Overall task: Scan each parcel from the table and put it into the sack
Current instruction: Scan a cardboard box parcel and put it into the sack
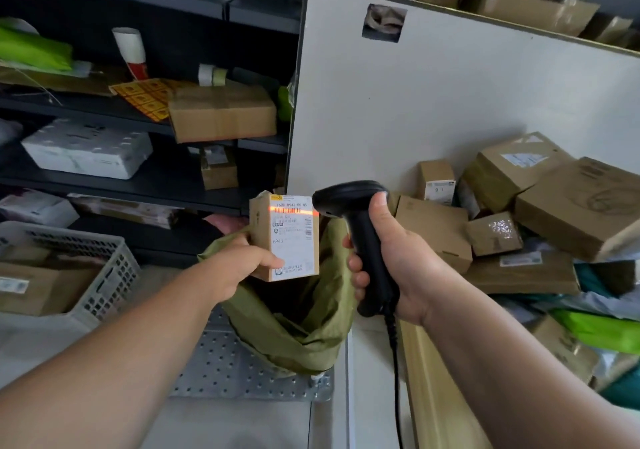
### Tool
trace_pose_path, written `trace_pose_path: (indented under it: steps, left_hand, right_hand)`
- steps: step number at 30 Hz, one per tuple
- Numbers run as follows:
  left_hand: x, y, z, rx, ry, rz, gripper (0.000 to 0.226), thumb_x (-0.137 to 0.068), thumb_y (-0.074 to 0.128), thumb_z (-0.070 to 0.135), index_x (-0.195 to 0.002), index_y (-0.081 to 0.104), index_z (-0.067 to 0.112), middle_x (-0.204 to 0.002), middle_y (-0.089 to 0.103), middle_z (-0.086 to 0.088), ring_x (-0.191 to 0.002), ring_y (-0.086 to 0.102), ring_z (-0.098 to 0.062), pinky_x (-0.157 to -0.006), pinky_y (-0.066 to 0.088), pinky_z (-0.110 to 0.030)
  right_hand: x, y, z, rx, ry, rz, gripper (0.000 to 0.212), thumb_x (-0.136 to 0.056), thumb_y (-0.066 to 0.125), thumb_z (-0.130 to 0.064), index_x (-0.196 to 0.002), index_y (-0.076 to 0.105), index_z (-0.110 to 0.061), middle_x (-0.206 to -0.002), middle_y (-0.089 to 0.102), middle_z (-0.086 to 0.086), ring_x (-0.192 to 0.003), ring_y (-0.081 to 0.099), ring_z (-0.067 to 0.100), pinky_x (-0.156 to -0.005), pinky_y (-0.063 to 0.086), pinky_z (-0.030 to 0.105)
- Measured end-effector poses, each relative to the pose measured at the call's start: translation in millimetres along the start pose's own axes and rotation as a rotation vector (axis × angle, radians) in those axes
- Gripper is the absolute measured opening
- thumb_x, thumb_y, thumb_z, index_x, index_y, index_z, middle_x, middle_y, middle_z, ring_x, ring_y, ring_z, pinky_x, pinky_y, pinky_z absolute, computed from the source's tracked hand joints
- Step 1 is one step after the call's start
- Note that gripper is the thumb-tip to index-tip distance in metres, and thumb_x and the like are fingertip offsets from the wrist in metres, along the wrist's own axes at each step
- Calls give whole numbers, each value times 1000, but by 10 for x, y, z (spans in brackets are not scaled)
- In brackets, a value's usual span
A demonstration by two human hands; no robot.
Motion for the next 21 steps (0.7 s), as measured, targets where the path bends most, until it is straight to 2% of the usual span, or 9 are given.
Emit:
trace_pose_path:
  steps: [7, 15, 21]
  left_hand:
    - [-230, -84, -98, -21, -45, -4, 78, -69, 76, 0, -136, 45, 22, -124, 63, 0, -117, 55, -22, -108, 37, -46]
    - [-413, -126, -125, -54, -58, -5, 79, -67, 77, 0, -136, 45, 23, -121, 64, 3, -113, 57, -20, -106, 40, -45]
    - [-574, -113, -151, -81, -70, 20, 77, -69, 78, 3, -135, 45, 22, -118, 64, 2, -106, 59, -18, -101, 45, -40]
  right_hand:
    - [-185, 77, -23, 45, 47, 21, 76, -76, 45, -83, -87, 61, -10, -58, 56, 4, -44, 49, 17, -47, 46, 28]
    - [-357, 50, -24, 67, 77, 44, 78, -76, 44, -83, -88, 62, -9, -60, 56, 4, -45, 49, 18, -48, 47, 28]
    - [-502, -19, 51, 51, 123, 87, 85, -67, 51, -83, -108, 65, -9, -64, 60, 6, -47, 53, 19, -52, 48, 31]
Point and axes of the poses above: each hand's wrist, its own x-axis away from the middle knuckle, its own y-axis out of the palm, z = x × y, the point moved 4 cm from there along -x, towards the middle knuckle
